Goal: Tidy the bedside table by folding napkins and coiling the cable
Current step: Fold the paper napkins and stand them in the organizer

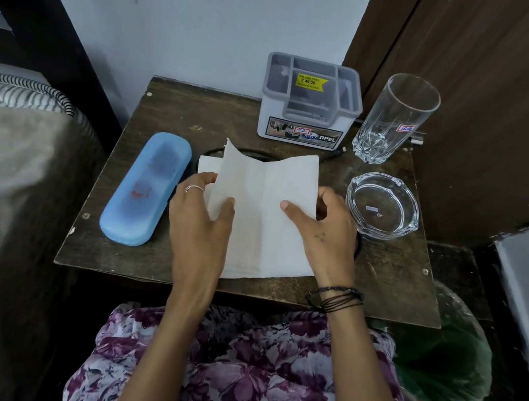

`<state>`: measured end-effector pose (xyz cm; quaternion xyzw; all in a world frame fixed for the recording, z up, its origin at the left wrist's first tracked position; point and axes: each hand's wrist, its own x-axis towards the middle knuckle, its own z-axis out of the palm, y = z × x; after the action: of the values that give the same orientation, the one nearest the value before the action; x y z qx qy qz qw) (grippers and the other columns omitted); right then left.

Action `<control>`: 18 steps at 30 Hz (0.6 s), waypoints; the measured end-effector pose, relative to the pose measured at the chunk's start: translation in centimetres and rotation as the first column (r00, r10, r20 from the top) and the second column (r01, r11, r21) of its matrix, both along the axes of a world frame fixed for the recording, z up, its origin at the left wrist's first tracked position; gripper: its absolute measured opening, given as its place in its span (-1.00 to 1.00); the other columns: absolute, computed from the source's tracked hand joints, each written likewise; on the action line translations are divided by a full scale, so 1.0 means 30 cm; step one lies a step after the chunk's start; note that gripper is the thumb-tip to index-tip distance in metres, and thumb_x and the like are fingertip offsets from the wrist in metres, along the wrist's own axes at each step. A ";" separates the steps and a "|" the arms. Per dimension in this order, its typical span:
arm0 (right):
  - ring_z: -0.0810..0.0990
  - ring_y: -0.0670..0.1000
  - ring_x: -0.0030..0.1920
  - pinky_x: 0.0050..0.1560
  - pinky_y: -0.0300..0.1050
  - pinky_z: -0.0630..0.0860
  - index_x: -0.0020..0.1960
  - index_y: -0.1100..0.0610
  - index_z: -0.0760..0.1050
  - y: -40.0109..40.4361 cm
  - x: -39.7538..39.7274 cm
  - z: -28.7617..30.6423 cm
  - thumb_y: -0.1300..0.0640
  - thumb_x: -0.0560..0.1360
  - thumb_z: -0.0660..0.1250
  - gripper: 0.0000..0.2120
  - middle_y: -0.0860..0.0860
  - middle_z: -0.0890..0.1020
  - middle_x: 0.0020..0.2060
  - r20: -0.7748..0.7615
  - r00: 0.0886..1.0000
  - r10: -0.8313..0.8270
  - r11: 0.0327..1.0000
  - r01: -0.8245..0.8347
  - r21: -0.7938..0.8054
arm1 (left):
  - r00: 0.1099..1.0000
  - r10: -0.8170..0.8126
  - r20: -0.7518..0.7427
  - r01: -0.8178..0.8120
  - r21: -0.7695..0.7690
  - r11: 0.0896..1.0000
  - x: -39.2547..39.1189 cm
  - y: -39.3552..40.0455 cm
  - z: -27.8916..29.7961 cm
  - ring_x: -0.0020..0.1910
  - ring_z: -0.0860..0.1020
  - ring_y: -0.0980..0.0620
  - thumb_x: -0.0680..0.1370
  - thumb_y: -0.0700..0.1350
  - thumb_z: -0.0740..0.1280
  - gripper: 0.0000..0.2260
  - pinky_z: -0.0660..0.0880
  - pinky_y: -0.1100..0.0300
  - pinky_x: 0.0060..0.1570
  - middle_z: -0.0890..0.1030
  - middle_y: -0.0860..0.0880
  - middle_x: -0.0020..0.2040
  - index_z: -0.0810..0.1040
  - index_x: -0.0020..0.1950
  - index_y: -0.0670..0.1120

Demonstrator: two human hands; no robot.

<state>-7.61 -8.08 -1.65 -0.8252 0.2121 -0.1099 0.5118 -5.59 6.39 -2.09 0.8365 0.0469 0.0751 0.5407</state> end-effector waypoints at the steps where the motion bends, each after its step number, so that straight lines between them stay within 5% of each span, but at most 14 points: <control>1: 0.47 -0.13 -0.20 -0.34 -0.52 0.33 -0.15 0.07 0.45 0.000 0.000 0.000 0.07 0.40 0.45 -0.82 0.05 0.55 -0.06 0.004 1.000 -0.001 1.000 0.001 -0.001 | 1.000 -0.006 -0.016 0.006 0.012 1.000 -0.002 -0.001 -0.001 0.13 0.50 -0.03 0.53 -0.16 0.30 -0.71 0.49 0.06 0.06 0.53 -0.08 0.18 0.42 0.25 -0.11; 10: 0.49 -0.19 -0.12 -0.24 -0.53 0.36 0.00 0.06 0.47 0.003 0.003 0.000 0.12 0.38 0.47 -0.74 0.03 0.53 0.03 0.038 0.999 -0.005 1.000 0.006 -0.031 | 1.000 0.001 0.014 -0.003 0.110 0.994 -0.019 -0.010 0.006 0.16 0.43 -0.04 0.52 -0.20 0.30 -0.72 0.38 0.16 0.05 0.48 -0.08 0.24 0.50 0.23 -0.13; 12: 0.54 -0.11 -0.04 -0.19 -0.42 0.42 0.07 0.01 0.44 0.003 0.005 0.000 0.13 0.37 0.48 -0.66 0.00 0.55 0.06 0.047 0.999 -0.018 0.999 0.017 0.029 | 1.000 0.018 -0.010 -0.017 0.093 0.996 -0.014 0.002 0.006 0.15 0.46 -0.04 0.51 -0.18 0.32 -0.70 0.41 0.13 0.06 0.47 -0.07 0.23 0.49 0.24 -0.10; 15: 0.55 -0.28 -0.12 -0.22 -0.45 0.46 0.12 -0.07 0.35 0.004 0.005 0.010 0.18 0.34 0.51 -0.52 -0.13 0.54 0.01 0.096 0.994 -0.050 0.986 0.034 0.164 | 0.998 0.041 -0.046 -0.039 0.045 0.998 -0.006 0.013 0.006 0.11 0.49 0.01 0.50 -0.18 0.35 -0.65 0.39 0.20 0.07 0.43 -0.05 0.24 0.45 0.28 -0.05; 18: 0.60 -0.06 -0.05 -0.08 -0.17 0.57 0.24 0.01 0.31 0.005 0.008 0.018 0.28 0.33 0.50 -0.40 -0.03 0.57 0.02 0.089 0.994 -0.066 0.932 0.029 0.361 | 0.998 0.037 -0.051 -0.039 -0.037 0.999 -0.002 0.008 0.016 0.04 0.50 0.07 0.48 -0.22 0.37 -0.61 0.44 0.30 0.04 0.41 -0.04 0.22 0.42 0.27 0.00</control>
<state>-7.36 -7.93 -1.11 -0.7058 0.2227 -0.1228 0.6612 -5.66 6.64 -1.62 0.8268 0.0780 0.0632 0.5535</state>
